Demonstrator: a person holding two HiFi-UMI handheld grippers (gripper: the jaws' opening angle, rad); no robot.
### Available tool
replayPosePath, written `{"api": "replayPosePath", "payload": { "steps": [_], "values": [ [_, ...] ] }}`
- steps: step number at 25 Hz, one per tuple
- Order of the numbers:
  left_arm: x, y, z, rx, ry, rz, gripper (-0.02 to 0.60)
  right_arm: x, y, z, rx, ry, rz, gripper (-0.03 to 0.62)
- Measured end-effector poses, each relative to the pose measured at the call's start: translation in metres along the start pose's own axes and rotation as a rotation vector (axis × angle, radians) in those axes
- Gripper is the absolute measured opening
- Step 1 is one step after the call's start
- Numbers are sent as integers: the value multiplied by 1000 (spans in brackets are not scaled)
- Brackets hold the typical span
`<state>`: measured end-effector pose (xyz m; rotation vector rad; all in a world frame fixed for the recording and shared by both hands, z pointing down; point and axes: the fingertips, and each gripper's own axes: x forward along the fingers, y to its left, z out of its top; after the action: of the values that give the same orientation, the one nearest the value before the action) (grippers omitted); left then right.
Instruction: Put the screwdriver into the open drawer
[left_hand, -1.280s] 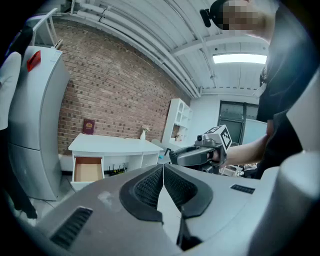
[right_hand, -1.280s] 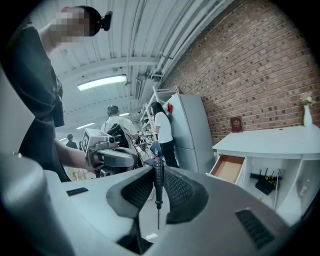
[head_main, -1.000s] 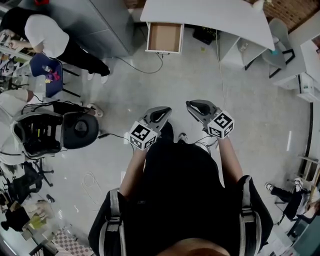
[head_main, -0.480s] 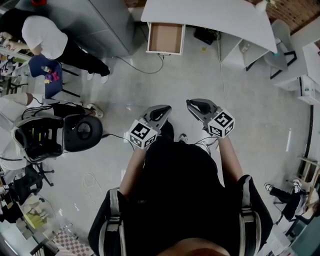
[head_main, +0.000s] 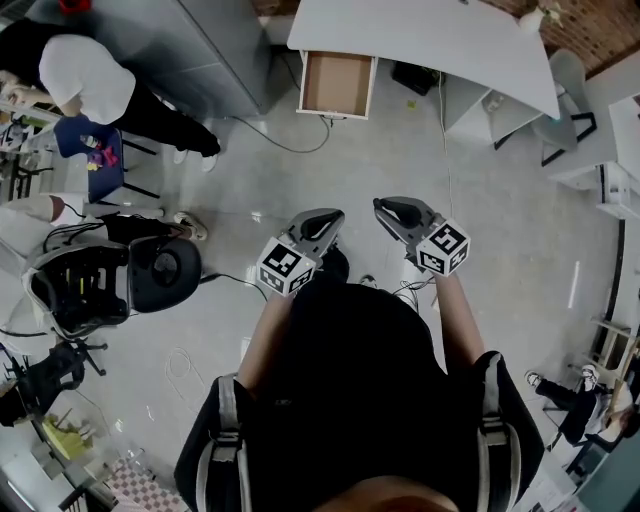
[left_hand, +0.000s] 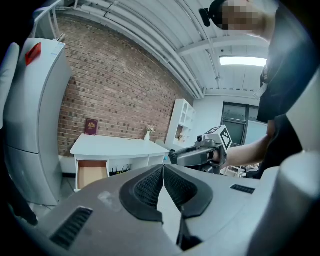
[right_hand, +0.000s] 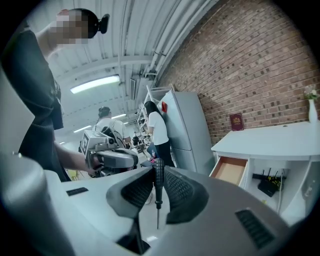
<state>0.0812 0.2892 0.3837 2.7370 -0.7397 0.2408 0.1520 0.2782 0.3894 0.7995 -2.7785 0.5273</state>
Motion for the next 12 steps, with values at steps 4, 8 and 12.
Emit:
{"api": "replayPosePath", "payload": {
  "steps": [4,8,12],
  "values": [
    [1,23,6,-1,-2,-1,17,18,-11,9,-4,2,-2,123],
    [-1,49,13,6,-7,-7,17,39,-21,20,-11,-3,-14,123],
    [-3,70,19,15,-7,-19,17,56,-27,29,-14,-6,-26,123]
  ]
}}
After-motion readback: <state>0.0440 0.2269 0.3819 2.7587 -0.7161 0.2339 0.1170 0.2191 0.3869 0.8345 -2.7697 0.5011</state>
